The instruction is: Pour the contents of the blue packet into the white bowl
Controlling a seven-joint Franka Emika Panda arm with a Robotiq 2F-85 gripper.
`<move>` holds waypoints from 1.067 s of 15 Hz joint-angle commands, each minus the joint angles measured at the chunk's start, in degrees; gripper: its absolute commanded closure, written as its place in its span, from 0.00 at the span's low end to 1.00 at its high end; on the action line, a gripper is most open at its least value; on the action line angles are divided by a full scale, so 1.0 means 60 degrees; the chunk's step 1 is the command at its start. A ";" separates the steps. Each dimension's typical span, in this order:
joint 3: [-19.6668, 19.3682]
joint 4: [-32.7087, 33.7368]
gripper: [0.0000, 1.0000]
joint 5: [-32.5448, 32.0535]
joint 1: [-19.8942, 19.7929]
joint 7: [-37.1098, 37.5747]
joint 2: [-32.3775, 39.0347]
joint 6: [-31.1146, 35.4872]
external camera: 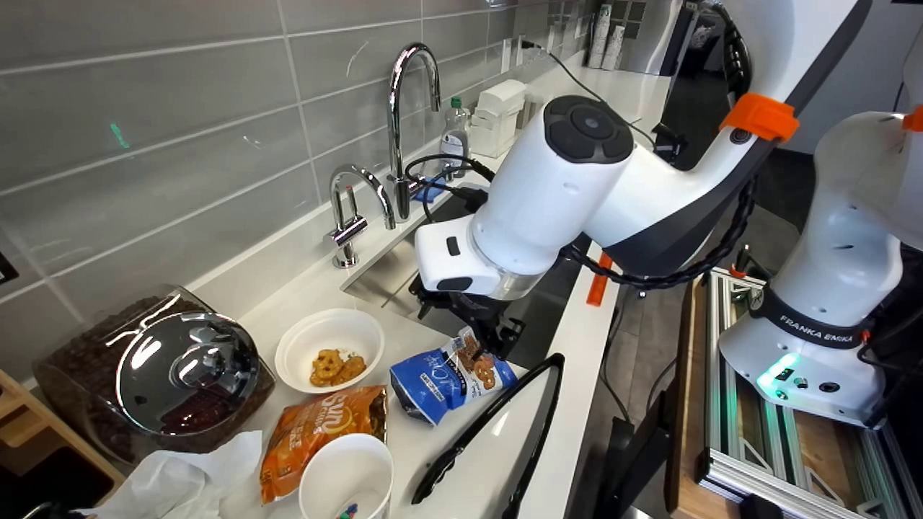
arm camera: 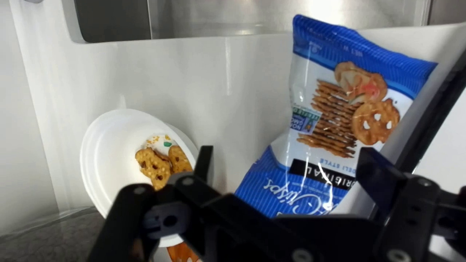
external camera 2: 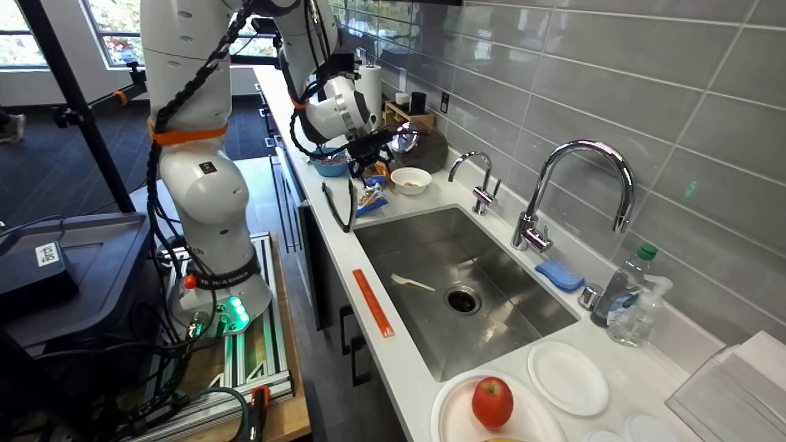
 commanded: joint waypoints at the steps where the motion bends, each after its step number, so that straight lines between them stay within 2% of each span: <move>1: 0.0183 -0.0347 0.00 0.0824 0.0063 0.0070 -0.0757 -0.0378; 6: 0.0504 -0.0611 0.00 0.2560 0.0283 0.0275 -0.1889 -0.1584; 9: 0.0707 -0.0702 0.00 0.3913 0.0472 0.0883 -0.2700 -0.2705; 11: 0.0793 -0.0822 0.00 0.4525 0.0556 0.1351 -0.3280 -0.3034; 16: 0.1065 -0.1213 0.00 0.4869 0.0601 0.2842 -0.4701 -0.3370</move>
